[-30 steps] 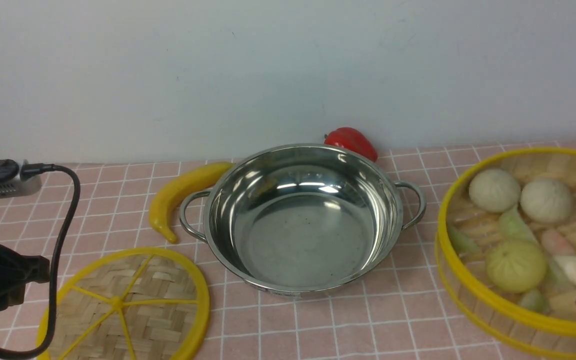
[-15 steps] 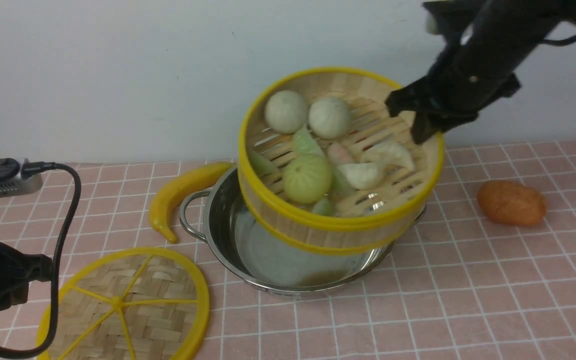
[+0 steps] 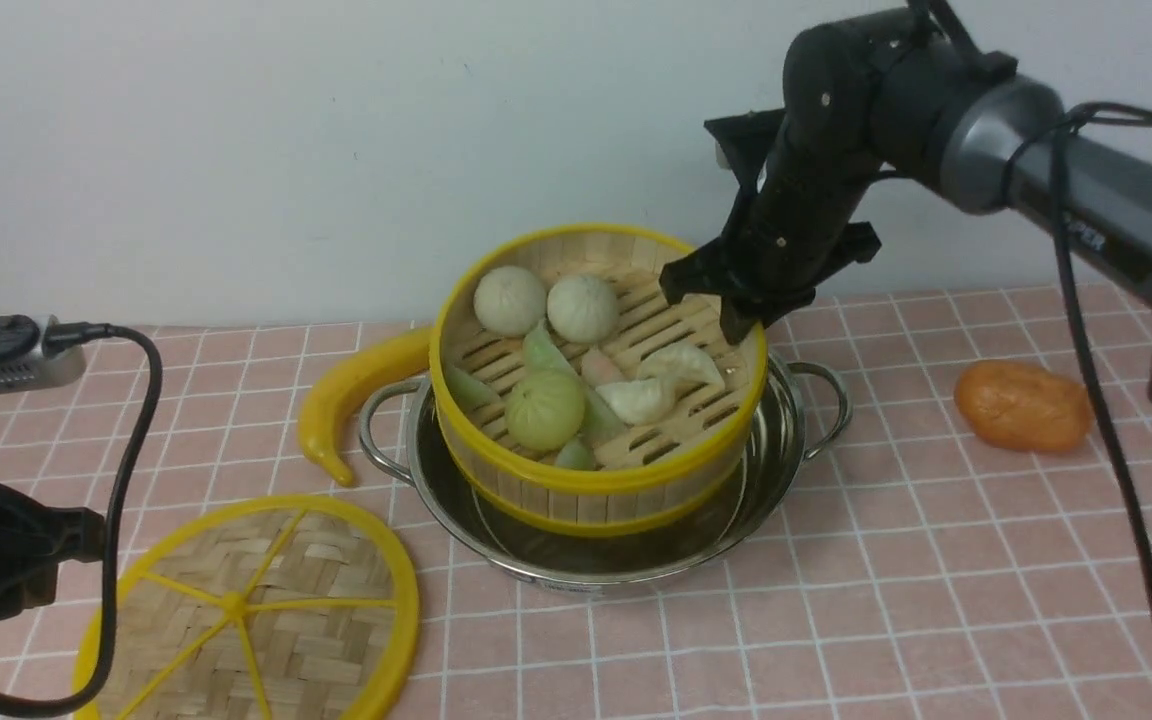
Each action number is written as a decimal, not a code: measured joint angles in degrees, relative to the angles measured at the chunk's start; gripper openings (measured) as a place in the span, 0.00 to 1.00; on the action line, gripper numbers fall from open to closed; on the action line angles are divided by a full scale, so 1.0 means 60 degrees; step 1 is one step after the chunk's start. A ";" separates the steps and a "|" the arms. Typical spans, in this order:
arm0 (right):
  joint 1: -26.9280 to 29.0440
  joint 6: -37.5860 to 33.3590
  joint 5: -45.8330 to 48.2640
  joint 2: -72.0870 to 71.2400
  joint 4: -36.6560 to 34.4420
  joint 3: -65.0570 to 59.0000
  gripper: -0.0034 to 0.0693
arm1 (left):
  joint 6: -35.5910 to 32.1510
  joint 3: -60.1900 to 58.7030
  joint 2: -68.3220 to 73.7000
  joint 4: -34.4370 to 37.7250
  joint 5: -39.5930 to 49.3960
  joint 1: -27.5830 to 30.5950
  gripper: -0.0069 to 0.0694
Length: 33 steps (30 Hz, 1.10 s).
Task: Place the steamer in the pot on the pink tablecloth, and put the lid on the steamer.
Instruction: 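Place the bamboo steamer basket of food into the steel pot with the right gripper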
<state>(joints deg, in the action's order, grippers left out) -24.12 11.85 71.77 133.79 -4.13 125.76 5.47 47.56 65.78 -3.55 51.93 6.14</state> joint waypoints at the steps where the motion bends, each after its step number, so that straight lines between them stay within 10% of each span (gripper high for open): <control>1: 0.0000 0.0000 0.0008 0.0074 0.0042 0.0000 0.12 | 0.0000 0.0000 0.0000 0.0000 -0.0019 0.0000 0.41; 23: 0.0000 0.0042 -0.0001 0.0850 -0.0049 0.0029 0.15 | -0.0025 0.0000 0.0075 0.0217 -0.0179 0.0000 0.41; 33: 0.0000 0.0158 -0.0188 0.0802 -0.0335 0.0116 0.57 | -0.1499 0.0000 0.1349 0.1890 -0.1142 0.0000 0.41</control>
<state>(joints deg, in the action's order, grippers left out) -24.12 12.80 70.64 138.60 -6.15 126.45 -3.52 47.56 73.87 7.79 45.08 6.14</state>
